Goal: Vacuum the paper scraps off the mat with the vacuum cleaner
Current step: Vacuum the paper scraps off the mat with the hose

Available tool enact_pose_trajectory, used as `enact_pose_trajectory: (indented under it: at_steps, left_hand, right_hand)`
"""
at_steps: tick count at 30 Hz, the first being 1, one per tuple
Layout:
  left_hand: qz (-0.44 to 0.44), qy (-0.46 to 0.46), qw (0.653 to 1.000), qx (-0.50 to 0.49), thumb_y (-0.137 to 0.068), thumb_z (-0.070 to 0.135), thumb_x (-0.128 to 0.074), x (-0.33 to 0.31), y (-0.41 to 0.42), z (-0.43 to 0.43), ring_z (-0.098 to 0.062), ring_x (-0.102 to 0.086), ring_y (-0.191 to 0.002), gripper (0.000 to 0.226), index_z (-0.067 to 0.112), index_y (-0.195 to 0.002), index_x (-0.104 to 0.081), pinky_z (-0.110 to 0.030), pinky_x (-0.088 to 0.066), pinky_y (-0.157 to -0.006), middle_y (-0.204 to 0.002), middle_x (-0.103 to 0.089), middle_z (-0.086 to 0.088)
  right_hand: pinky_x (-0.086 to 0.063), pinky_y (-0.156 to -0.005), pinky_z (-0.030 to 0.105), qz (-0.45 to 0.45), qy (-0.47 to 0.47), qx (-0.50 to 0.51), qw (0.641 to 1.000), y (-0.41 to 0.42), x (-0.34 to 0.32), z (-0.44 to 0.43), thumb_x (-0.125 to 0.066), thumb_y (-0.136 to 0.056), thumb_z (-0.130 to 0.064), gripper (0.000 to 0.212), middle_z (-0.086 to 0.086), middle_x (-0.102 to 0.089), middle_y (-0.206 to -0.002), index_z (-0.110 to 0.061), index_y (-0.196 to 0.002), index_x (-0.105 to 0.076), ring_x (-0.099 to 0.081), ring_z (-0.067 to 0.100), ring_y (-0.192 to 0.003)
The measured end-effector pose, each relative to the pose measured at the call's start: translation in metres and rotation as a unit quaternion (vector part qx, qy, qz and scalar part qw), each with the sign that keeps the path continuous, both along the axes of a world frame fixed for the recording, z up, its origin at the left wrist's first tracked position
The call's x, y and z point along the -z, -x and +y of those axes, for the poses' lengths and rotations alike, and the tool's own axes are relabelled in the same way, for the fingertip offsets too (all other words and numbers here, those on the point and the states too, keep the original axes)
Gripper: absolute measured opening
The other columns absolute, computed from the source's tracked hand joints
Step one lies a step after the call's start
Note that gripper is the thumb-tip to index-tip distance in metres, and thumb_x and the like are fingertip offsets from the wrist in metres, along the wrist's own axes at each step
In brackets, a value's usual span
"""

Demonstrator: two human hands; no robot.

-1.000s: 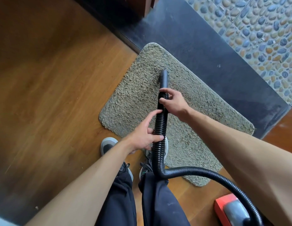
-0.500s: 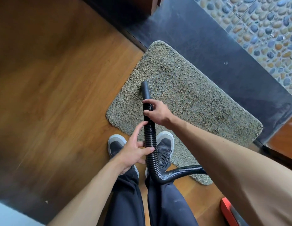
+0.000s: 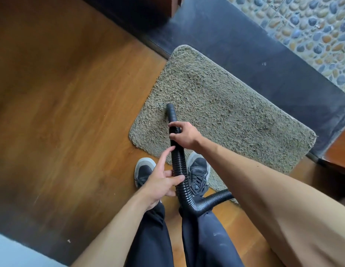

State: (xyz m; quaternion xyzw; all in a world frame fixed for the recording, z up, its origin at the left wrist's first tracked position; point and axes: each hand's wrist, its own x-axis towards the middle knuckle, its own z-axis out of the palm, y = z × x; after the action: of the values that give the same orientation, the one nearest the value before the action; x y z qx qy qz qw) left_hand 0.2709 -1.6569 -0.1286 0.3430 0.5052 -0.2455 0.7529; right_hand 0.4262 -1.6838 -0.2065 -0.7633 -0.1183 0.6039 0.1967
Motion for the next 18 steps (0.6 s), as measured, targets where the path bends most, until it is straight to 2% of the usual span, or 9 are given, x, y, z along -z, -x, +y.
enact_pose_trajectory:
  at_steps: [1,2,5,7,11,14,18]
  left_hand:
    - [-0.005,0.000,1.000,0.014,-0.093,-0.004,-0.061,0.000,-0.003,-0.001,-0.025,-0.070,-0.089,0.082,0.061,-0.136,-0.034,-0.041,-0.059,-0.068,-0.099,-0.070,-0.014]
    - [-0.009,0.001,1.000,0.028,-0.093,-0.003,-0.061,0.001,-0.005,-0.002,-0.024,-0.070,-0.089,0.081,0.061,-0.136,-0.034,-0.040,-0.058,-0.067,-0.098,-0.070,-0.012]
    - [-0.015,0.005,0.997,0.072,-0.093,0.000,-0.063,0.000,-0.012,-0.005,-0.027,-0.072,-0.096,0.080,0.066,-0.131,-0.036,-0.058,-0.055,-0.087,-0.101,-0.073,-0.010]
    - [-0.015,0.005,0.995,0.099,-0.093,0.001,-0.063,-0.001,-0.015,-0.007,-0.031,-0.070,-0.104,0.080,0.067,-0.129,-0.036,-0.064,-0.051,-0.091,-0.108,-0.073,-0.012]
    - [-0.017,0.017,0.990,0.141,-0.093,0.002,-0.064,-0.001,-0.015,-0.006,-0.034,-0.068,-0.109,0.082,0.064,-0.135,-0.031,-0.068,-0.047,-0.093,-0.113,-0.073,-0.012]
    - [-0.021,0.028,0.986,0.165,-0.093,0.002,-0.064,0.000,-0.013,-0.006,-0.034,-0.068,-0.110,0.082,0.062,-0.137,-0.030,-0.067,-0.048,-0.093,-0.112,-0.073,-0.012]
    - [-0.034,0.037,0.981,0.189,-0.093,0.002,-0.064,0.000,-0.009,-0.007,-0.029,-0.070,-0.101,0.082,0.058,-0.141,-0.027,-0.066,-0.049,-0.092,-0.105,-0.075,-0.005]
  right_hand:
    - [-0.052,-0.097,0.040,-0.002,0.003,0.018,1.000,-0.001,0.000,-0.005,-0.065,-0.084,-0.017,0.048,0.012,-0.066,-0.119,-0.024,-0.132,-0.061,-0.066,0.025,-0.100]
    - [-0.053,-0.097,0.042,-0.003,0.003,0.039,0.999,-0.002,0.000,-0.011,-0.065,-0.082,-0.018,0.048,0.012,-0.067,-0.118,-0.024,-0.130,-0.062,-0.067,0.027,-0.101]
    - [-0.053,-0.096,0.047,-0.012,0.006,0.099,0.995,-0.002,0.002,-0.029,-0.063,-0.074,-0.024,0.052,0.012,-0.067,-0.117,-0.027,-0.126,-0.064,-0.066,0.029,-0.102]
    - [-0.053,-0.096,0.046,-0.017,0.008,0.139,0.990,0.000,0.003,-0.037,-0.063,-0.070,-0.027,0.054,0.010,-0.067,-0.117,-0.028,-0.124,-0.065,-0.066,0.027,-0.102]
    - [-0.050,-0.100,0.042,-0.022,0.012,0.188,0.982,0.007,0.003,-0.050,-0.066,-0.081,-0.019,0.044,0.011,-0.067,-0.119,-0.024,-0.125,-0.065,-0.064,0.026,-0.106]
    - [-0.049,-0.102,0.040,-0.033,0.018,0.219,0.975,0.014,0.004,-0.060,-0.067,-0.082,-0.020,0.043,0.010,-0.066,-0.122,-0.023,-0.125,-0.066,-0.063,0.026,-0.108]
    - [-0.049,-0.101,0.038,-0.034,0.026,0.257,0.965,0.023,0.003,-0.070,-0.067,-0.083,-0.021,0.042,0.010,-0.067,-0.120,-0.023,-0.125,-0.066,-0.064,0.025,-0.107]
